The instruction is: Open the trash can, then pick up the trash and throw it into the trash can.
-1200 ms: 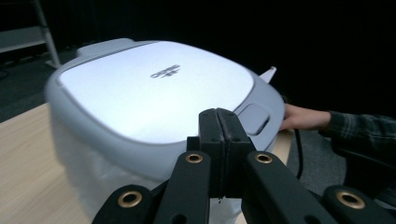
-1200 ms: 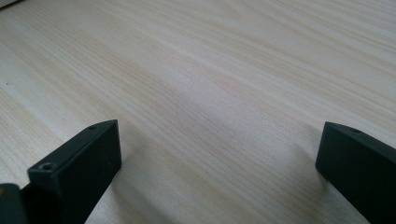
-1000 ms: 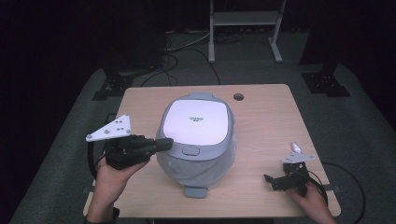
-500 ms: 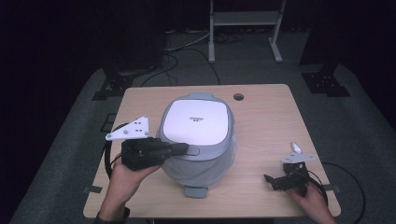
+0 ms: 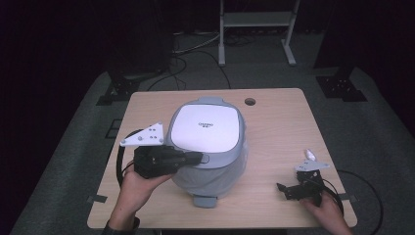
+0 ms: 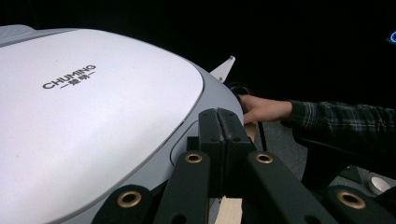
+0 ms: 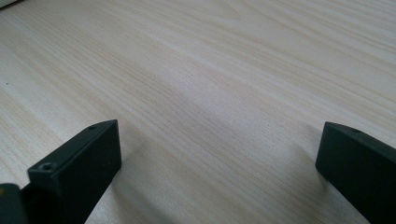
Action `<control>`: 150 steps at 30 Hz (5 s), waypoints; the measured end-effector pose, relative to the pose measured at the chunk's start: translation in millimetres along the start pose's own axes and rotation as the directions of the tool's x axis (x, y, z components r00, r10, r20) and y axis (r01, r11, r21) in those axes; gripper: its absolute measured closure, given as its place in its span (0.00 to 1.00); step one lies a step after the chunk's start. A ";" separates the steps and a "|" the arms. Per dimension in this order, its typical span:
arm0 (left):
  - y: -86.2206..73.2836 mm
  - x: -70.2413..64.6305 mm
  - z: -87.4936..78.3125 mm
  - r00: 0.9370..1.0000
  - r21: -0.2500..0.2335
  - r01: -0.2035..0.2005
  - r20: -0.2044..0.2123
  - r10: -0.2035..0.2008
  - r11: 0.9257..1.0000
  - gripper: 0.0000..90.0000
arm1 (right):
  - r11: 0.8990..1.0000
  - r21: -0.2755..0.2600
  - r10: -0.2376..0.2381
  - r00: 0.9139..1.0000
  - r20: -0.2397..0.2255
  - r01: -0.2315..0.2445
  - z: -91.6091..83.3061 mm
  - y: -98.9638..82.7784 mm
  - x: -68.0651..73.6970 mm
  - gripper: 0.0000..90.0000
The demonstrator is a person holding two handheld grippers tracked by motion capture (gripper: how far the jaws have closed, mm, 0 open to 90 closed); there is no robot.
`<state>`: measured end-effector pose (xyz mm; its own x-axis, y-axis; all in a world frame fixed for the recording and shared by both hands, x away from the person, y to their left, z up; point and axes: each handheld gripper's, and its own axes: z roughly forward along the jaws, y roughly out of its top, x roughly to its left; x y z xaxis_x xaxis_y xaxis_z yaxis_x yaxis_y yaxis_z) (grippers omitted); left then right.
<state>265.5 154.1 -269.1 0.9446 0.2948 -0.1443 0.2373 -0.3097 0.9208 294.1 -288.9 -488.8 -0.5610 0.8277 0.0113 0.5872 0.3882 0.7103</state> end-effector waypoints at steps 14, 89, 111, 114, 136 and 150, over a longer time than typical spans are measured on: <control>-1.1 -0.1 -0.3 1.000 0.023 0.006 -0.009 -0.006 1.000 1.00 | 1.000 -0.001 -0.001 1.000 -0.001 0.001 0.0 -0.2 0.0 0.00; -81.4 28.1 -67.4 0.915 0.041 0.000 -0.404 0.017 0.999 0.00 | 1.000 0.000 -0.005 1.000 -0.003 0.005 -0.1 0.0 0.1 0.00; -141.7 48.1 -37.1 0.905 0.144 0.055 -0.425 0.012 0.988 0.00 | 1.000 0.001 -0.004 1.000 -0.002 0.004 -0.2 -0.1 0.2 0.00; -148.7 50.5 -31.4 0.901 0.166 0.066 -0.433 0.012 0.984 0.00 | 1.000 0.000 -0.005 1.000 -0.003 0.005 -0.1 -0.1 0.1 0.00; -191.6 72.5 -2.8 0.878 0.300 0.169 -0.478 -0.006 0.939 0.00 | 1.000 -0.001 -0.006 1.000 -0.005 0.006 -0.9 -1.0 0.0 0.00; -211.9 83.0 9.9 0.880 0.351 0.212 -0.474 -0.022 0.912 0.00 | 1.000 0.006 -0.010 1.000 -0.006 0.011 -3.4 -2.6 0.1 0.00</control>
<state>295.8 235.2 -479.9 0.7184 0.6952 0.0247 0.4966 -0.5374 0.6816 290.6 -291.3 -488.2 -0.5708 0.8211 0.0083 0.5848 0.3994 0.7061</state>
